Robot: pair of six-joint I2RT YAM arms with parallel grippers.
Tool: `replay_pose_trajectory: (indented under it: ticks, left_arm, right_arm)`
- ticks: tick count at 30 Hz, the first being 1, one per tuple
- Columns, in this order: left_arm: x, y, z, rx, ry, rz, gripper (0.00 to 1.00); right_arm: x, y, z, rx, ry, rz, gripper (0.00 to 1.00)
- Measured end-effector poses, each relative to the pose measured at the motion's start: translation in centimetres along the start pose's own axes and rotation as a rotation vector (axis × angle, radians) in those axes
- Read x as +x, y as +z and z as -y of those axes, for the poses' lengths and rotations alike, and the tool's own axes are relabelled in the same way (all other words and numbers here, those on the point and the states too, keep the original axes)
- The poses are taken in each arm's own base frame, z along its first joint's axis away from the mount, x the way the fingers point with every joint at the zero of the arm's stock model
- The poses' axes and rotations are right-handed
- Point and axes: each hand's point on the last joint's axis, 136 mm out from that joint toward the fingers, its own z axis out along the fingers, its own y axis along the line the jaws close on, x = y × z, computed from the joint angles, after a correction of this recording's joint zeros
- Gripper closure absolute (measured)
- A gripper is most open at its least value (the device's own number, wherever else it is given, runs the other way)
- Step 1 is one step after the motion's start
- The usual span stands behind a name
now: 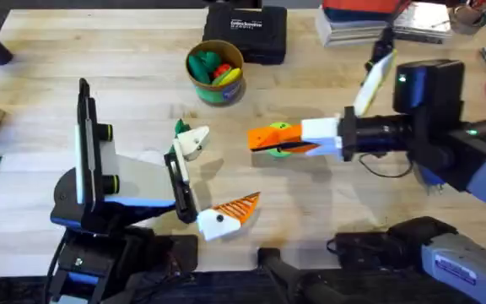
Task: Pick up the gripper from the table and insert it into the empty holder that is missing its gripper. Then pick up a screw, insert it into the mounting hole, and use the screwdriver to tighten it. Finally, clean up the table by picking up the vegetable and placing it into the bucket.
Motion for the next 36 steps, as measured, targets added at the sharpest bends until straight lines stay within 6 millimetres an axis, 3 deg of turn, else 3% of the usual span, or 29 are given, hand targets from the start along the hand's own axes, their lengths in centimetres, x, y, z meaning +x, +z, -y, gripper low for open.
replay_pose_trajectory:
  ticks: [11, 23, 36]
  left_arm:
    - [0.0, 0.0, 0.0, 0.0, 0.0, 0.0, 0.015]
    - [0.0, 0.0, 0.0, -0.001, 0.0, 0.0, 0.015]
    - [0.0, 0.0, -0.8, -0.045, -0.023, 0.001, 0.015]
  right_arm:
    - [0.3, 4.0, -2.2, -0.085, 0.026, -0.098, 0.988]
    - [1.2, 5.2, -5.3, -0.186, -0.136, -0.132, 0.988]
    - [0.7, 6.5, -4.9, -0.237, -0.129, -0.18, 0.988]
